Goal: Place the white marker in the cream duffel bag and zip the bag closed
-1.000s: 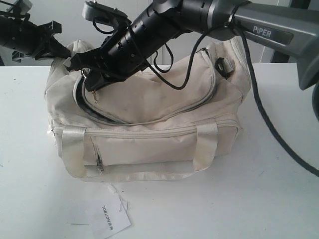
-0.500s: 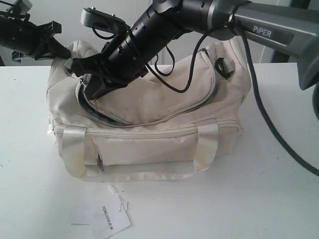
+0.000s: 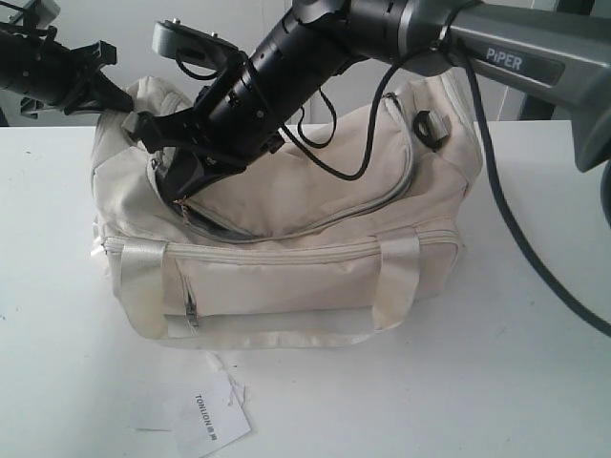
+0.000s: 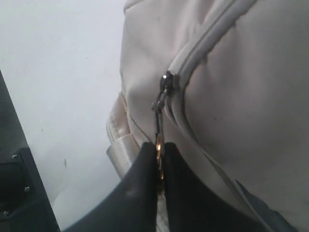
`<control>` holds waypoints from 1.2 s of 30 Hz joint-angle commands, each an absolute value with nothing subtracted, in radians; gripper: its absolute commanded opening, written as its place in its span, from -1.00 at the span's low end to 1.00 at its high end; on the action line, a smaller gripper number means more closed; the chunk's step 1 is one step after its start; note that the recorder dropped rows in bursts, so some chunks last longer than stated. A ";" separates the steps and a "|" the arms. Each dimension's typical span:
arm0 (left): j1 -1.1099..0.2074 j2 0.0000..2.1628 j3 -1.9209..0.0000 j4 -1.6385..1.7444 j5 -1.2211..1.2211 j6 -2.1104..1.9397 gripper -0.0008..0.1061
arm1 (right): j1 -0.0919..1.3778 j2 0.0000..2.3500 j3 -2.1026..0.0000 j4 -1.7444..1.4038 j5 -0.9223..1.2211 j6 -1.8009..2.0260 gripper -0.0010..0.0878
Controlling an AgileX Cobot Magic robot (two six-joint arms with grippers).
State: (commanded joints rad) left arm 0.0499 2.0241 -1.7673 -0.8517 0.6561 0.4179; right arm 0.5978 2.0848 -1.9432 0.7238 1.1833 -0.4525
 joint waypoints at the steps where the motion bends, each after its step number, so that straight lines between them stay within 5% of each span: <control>1: 0.050 2.024 -1.767 -0.852 0.658 0.418 -0.98 | 0.598 2.085 -1.943 0.724 1.187 -0.452 -0.98; 20: 0.050 2.024 -1.767 -0.852 0.664 0.418 -0.94 | 0.598 2.085 -1.943 0.721 1.220 -0.467 -0.98; 22: 0.050 2.024 -1.767 -0.852 0.664 0.413 -0.76 | 0.598 2.085 -1.943 0.721 1.205 -0.467 -0.98; 24: 0.057 2.024 -1.767 -0.852 0.668 0.398 -0.37 | 0.598 2.085 -1.943 0.721 1.186 -0.467 -0.98; 25: 0.069 2.022 -1.767 -0.852 0.676 0.382 0.12 | 0.598 2.085 -1.943 0.721 1.157 -0.467 -0.98; 27: 0.103 1.999 -1.769 -0.852 0.704 0.326 0.46 | 0.598 2.085 -1.943 0.721 1.108 -0.467 -0.98; 32: 0.177 1.837 -1.740 -0.846 0.848 0.383 0.19 | 0.598 2.085 -1.943 0.721 1.072 -0.472 -0.98; 36: 0.144 1.622 -1.500 -0.835 0.822 0.427 0.17 | 0.598 2.085 -1.943 0.684 1.074 -0.471 -0.98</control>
State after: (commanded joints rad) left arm 0.1437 1.6219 -1.4995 -0.8348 0.8224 0.4272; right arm 0.5978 2.0848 -1.9432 0.6841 1.0740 -0.4705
